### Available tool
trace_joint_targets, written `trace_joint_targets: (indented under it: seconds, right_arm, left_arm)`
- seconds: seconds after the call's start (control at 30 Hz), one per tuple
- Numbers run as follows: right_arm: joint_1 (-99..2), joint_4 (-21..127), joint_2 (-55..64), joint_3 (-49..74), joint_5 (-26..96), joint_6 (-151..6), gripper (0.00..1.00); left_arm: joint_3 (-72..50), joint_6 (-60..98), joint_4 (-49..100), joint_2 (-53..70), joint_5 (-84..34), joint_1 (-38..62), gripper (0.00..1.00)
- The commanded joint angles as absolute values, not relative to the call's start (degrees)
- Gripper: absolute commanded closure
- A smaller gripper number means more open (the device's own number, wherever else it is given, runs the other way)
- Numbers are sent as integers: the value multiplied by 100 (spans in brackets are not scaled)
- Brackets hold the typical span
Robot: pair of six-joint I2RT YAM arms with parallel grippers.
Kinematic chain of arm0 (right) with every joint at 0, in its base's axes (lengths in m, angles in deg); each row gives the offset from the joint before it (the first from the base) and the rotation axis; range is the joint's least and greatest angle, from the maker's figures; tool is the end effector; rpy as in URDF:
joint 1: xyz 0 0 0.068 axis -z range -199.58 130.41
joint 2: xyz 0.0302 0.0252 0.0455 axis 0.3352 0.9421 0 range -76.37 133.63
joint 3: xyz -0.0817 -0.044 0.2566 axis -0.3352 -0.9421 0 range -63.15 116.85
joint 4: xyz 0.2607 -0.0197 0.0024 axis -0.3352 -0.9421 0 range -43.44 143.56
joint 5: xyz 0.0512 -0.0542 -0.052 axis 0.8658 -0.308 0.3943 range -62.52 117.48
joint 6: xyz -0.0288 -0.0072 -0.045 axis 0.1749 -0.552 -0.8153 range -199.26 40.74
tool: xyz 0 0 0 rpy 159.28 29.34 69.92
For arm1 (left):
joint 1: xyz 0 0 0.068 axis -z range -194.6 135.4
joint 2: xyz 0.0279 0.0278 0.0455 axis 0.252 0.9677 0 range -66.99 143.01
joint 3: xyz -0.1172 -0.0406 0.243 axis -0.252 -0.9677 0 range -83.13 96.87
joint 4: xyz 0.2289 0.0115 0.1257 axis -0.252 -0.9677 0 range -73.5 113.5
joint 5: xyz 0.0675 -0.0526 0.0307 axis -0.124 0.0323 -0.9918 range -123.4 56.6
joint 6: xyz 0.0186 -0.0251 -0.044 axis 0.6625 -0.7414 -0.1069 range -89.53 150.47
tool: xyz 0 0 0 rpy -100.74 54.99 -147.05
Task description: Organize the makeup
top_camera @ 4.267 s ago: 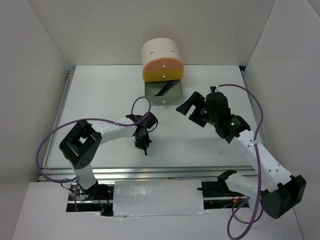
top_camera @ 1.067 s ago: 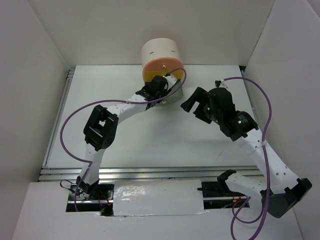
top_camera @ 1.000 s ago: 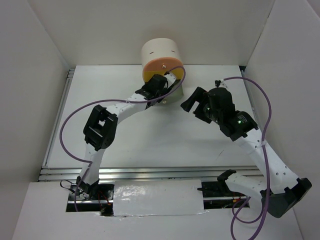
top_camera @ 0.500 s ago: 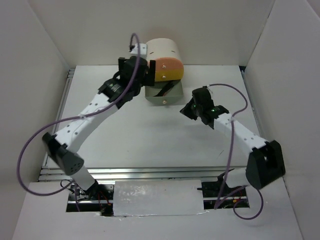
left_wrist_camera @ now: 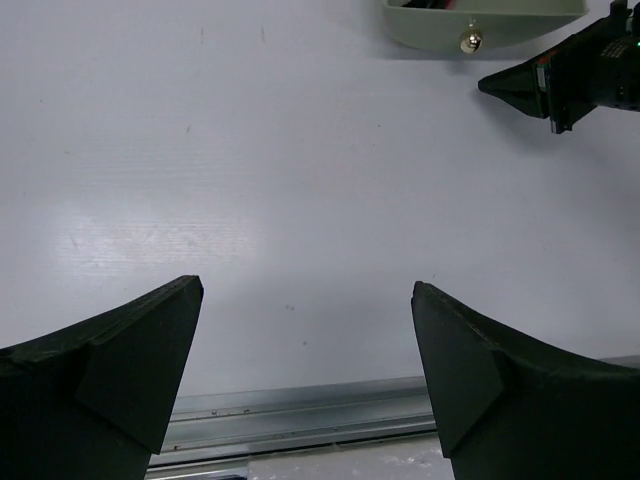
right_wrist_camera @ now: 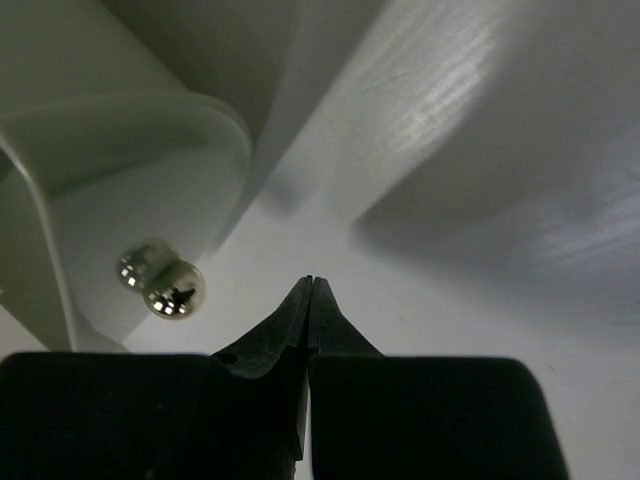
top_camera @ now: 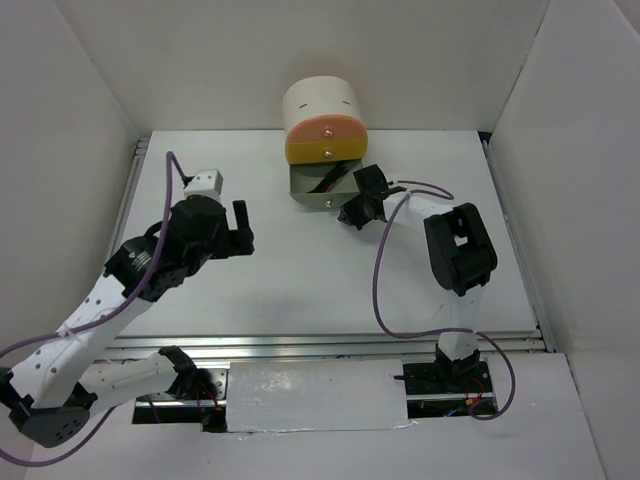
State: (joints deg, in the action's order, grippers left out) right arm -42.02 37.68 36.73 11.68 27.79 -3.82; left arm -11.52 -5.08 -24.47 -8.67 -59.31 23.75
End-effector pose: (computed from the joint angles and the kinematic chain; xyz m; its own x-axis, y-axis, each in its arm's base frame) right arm 0.3857 0.1594 0.1630 -0.5606 0.8157 -0.1429 0.6285 0.5314 0.5680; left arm 0.1612 -0.1076 0.3925 -0.5237 -0.2525 -0.8136 -0.0346 0.9606 -0.2758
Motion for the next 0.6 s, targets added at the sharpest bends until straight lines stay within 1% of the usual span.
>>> trace_joint_targets:
  seconds: [0.0,0.2,0.37,0.47,0.57]
  right_arm:
    - [-4165,4037,3929,1656,2879,160,100]
    - [-4156,4221,4404,2140,3002,204,100]
    - [-4165,5038,4606,2000,3301,345,100]
    - [-4173,5855,4668,1859,3459,231,100]
    - [-4165,6085,4747,1955,3512,230,100]
  left_arm:
    - [-948,-724,-2923,-1249,-6187,2355,1]
    - [-956,-812,-3170,-1426,-6047,2355,1]
    - [-1018,-768,-3152,-1426,-5915,2355,1]
    - [-1009,-698,-3091,-1347,-5810,2355,1]
    - [-1009,-619,-2994,-1242,-5704,2355,1]
